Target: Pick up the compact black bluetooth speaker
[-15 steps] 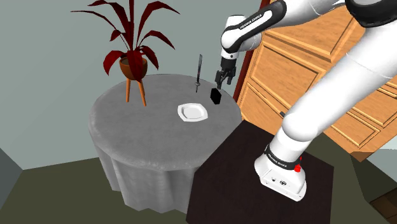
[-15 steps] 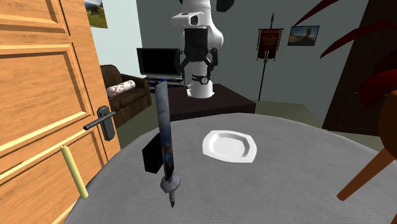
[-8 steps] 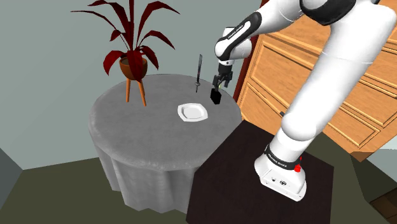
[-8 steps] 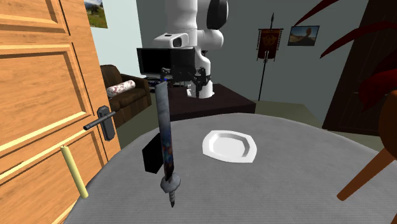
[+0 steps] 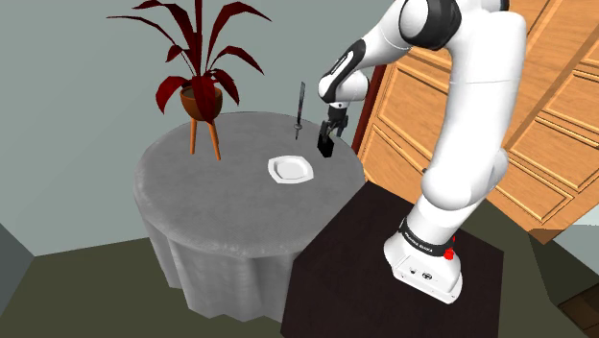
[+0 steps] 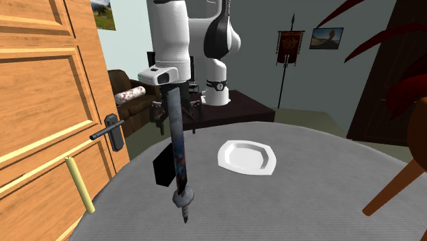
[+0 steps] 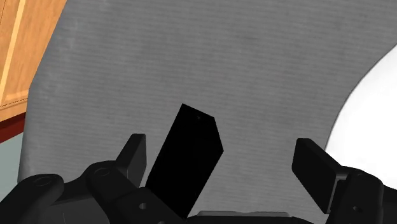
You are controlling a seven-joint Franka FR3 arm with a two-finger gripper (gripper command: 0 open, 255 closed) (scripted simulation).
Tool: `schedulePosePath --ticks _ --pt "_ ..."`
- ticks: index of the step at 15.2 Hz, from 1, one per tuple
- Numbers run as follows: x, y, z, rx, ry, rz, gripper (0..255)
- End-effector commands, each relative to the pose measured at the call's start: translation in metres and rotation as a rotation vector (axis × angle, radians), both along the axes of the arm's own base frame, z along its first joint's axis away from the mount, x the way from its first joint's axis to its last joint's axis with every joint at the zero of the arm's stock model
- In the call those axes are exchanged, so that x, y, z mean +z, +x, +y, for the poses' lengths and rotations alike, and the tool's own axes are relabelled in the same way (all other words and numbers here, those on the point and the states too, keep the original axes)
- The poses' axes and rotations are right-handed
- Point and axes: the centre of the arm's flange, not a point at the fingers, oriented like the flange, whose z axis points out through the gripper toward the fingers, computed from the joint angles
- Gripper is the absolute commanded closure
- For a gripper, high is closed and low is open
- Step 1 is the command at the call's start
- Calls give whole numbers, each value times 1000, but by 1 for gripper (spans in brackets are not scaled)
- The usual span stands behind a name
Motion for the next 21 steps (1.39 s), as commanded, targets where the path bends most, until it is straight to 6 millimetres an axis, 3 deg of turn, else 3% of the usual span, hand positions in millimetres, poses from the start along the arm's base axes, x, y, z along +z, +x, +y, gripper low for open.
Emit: schedulePosePath --ticks 1,9,11,12,21 --pt "-18 10 -17 -11 -4 -4 0" --pt "-59 11 -18 -12 -4 -4 0" --pt "-59 11 -18 -12 -4 -4 0" --pt "-59 11 -19 -12 -4 -4 255" --pt "-59 11 -18 -12 -4 -4 255"
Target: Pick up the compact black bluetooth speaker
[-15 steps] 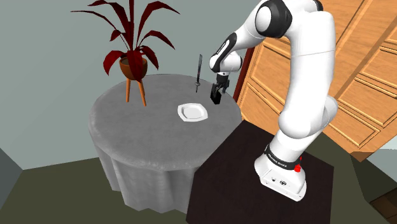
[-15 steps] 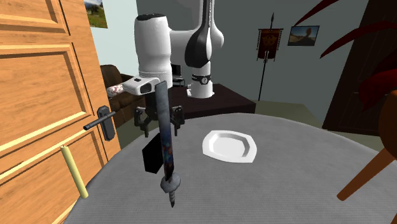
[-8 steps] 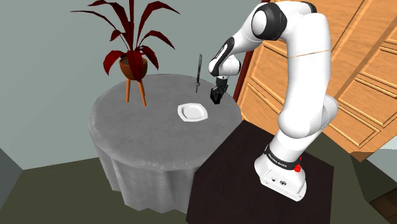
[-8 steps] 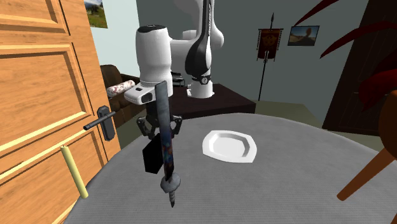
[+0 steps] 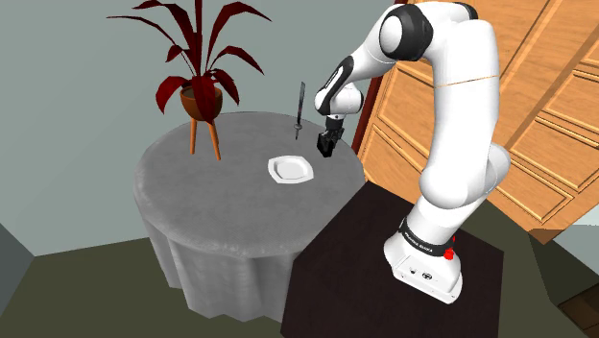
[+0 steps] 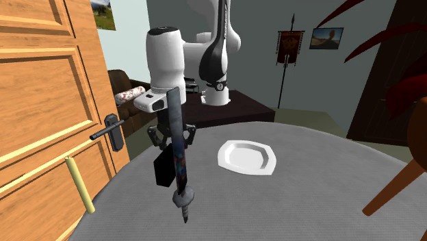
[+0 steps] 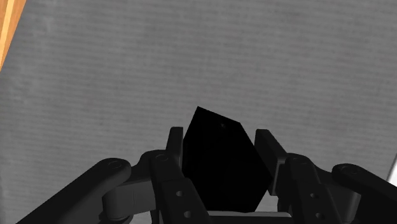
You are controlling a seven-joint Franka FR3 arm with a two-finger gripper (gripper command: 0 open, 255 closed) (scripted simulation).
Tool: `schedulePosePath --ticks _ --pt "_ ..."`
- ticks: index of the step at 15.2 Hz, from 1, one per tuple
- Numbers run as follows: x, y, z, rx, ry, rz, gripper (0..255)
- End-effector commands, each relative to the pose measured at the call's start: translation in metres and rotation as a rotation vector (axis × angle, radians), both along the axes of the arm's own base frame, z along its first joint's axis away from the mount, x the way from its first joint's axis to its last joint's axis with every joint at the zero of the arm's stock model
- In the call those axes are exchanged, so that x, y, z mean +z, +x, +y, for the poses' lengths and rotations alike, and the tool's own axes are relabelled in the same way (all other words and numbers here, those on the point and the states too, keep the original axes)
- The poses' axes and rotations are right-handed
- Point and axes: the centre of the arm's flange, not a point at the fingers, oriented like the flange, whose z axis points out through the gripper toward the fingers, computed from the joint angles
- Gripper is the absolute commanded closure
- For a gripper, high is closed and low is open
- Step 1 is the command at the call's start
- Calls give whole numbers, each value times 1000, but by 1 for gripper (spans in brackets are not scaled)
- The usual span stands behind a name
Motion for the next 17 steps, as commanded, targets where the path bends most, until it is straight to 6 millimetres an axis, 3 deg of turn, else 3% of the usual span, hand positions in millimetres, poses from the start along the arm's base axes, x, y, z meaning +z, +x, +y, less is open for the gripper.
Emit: schedulePosePath --ticks 1,15,17 --pt "5 0 0 0 0 0 255" --pt "79 0 0 0 0 0 255" --pt "80 0 0 0 0 0 255"
